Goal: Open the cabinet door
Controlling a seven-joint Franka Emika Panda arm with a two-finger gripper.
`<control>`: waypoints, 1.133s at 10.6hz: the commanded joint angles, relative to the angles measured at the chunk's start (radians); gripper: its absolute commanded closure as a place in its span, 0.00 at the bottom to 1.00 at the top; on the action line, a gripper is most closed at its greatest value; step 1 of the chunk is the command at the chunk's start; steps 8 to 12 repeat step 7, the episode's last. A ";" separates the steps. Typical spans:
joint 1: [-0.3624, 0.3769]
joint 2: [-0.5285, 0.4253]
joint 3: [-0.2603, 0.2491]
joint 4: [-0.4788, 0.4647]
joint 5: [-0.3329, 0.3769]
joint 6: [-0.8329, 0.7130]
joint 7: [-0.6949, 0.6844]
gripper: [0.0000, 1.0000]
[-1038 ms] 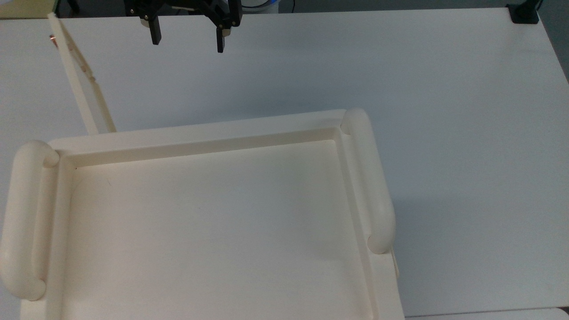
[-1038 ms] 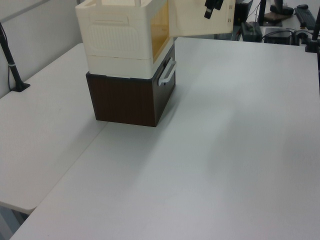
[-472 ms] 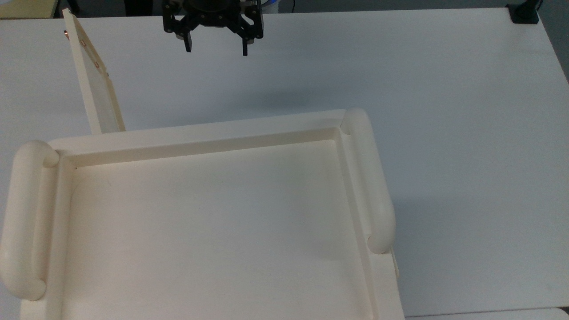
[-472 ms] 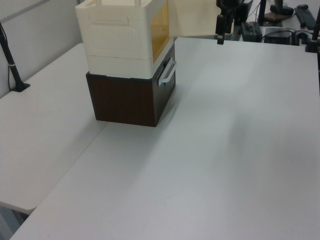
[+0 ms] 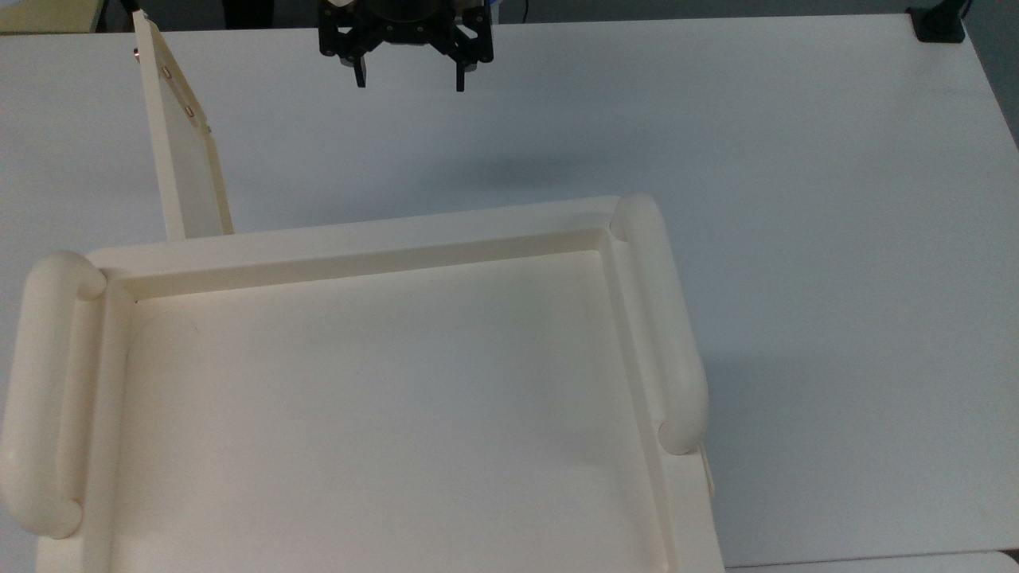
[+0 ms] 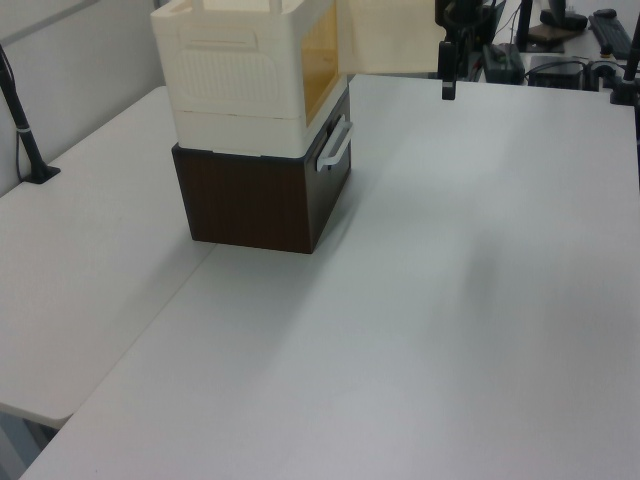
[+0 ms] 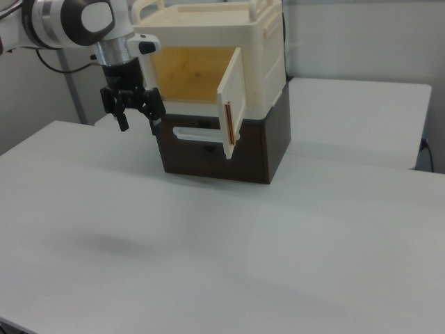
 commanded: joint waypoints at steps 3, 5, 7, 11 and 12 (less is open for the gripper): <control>-0.020 -0.103 -0.003 -0.080 0.001 -0.006 0.092 0.00; -0.104 -0.126 0.055 -0.086 0.007 -0.008 0.090 0.00; -0.111 -0.124 0.058 -0.083 0.007 -0.009 0.090 0.00; -0.111 -0.124 0.058 -0.083 0.007 -0.009 0.090 0.00; -0.111 -0.124 0.058 -0.083 0.007 -0.009 0.090 0.00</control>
